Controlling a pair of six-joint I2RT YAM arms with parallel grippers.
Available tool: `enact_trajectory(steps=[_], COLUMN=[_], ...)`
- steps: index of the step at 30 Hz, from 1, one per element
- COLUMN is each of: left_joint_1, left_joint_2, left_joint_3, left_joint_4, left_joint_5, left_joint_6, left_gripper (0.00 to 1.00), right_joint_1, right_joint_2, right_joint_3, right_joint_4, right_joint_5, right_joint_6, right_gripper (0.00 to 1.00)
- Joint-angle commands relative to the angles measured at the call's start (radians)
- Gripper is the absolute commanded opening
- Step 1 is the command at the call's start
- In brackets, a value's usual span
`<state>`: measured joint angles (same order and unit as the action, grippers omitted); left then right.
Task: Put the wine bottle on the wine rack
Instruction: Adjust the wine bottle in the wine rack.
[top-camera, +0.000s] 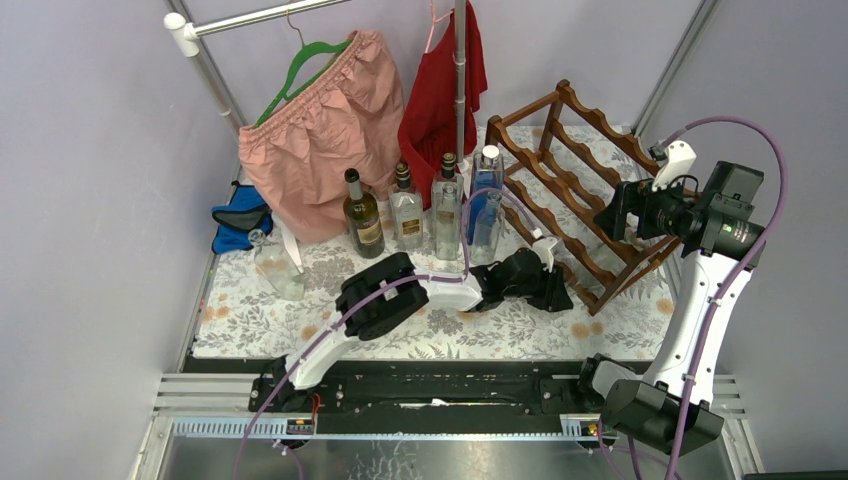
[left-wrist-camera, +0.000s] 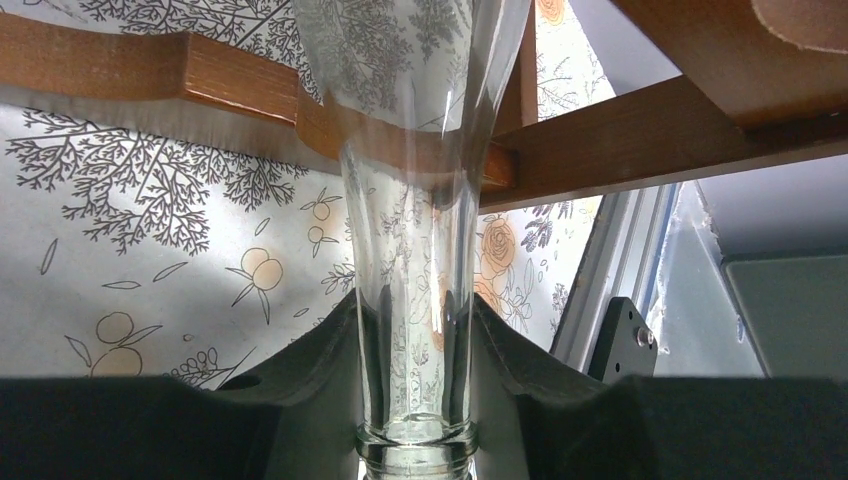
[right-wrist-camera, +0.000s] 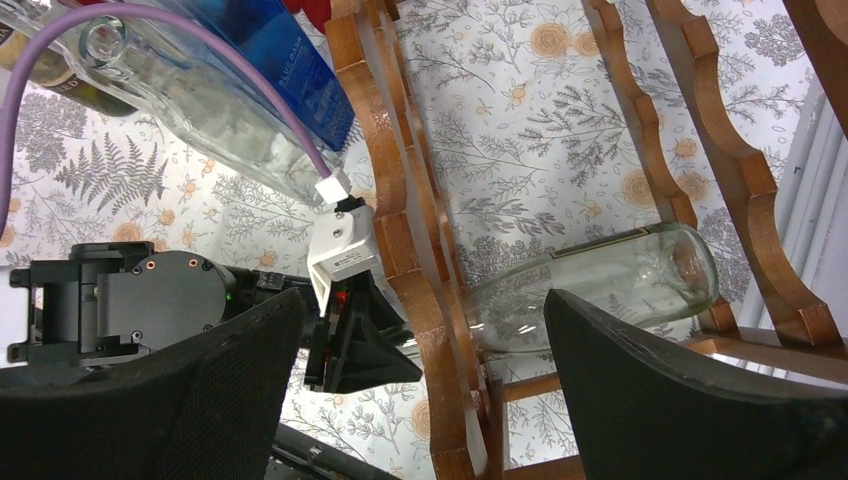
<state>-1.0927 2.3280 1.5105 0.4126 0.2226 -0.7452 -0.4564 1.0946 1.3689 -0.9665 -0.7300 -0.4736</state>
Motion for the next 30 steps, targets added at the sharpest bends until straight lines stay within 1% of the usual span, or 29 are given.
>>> enact_trajectory(steps=[1,4,7,12,15,19,22,24,28,30], left_joint_1=[0.015,0.02,0.02,0.023,0.023,0.021,0.02,0.02,0.01,0.008], left_joint_2=[-0.001,-0.003,-0.003,0.005,0.025,0.046,0.07,0.087,0.092,0.09], left_joint_3=[-0.012,-0.046,-0.058,-0.071,-0.036,-0.035,-0.053,-0.063,-0.069,-0.09], left_joint_4=[0.208,0.297,0.348,0.443,0.404,0.376,0.433,0.485,0.51,0.575], left_joint_5=[0.022,0.018,0.019,0.038,0.061,0.094,0.125,0.135,0.116,0.101], left_joint_6=[0.002,-0.034,-0.057,-0.15,-0.152,-0.143,-0.212,-0.285,-0.326,-0.362], left_gripper=[0.0,0.0,0.0,0.0,0.0,0.0,0.0,0.0,0.0,0.0], right_joint_1=[0.002,0.002,0.002,0.002,0.002,0.003,0.002,0.002,0.002,0.003], right_joint_2=[-0.017,-0.017,-0.019,-0.015,-0.014,-0.016,-0.013,-0.012,-0.013,-0.013], right_joint_3=[-0.009,-0.014,-0.02,-0.025,-0.027,-0.027,-0.03,-0.031,-0.031,-0.03], right_joint_4=[0.033,0.039,0.041,0.046,0.047,0.044,0.045,0.048,0.051,0.05], right_joint_5=[-0.052,-0.054,-0.054,-0.057,-0.06,-0.056,-0.058,-0.063,-0.068,-0.068], right_joint_6=[0.009,0.012,0.011,0.01,0.01,0.003,0.002,0.005,0.012,0.011], right_gripper=[0.97,0.97,0.97,0.97,0.97,0.97,0.97,0.97,0.97,0.97])
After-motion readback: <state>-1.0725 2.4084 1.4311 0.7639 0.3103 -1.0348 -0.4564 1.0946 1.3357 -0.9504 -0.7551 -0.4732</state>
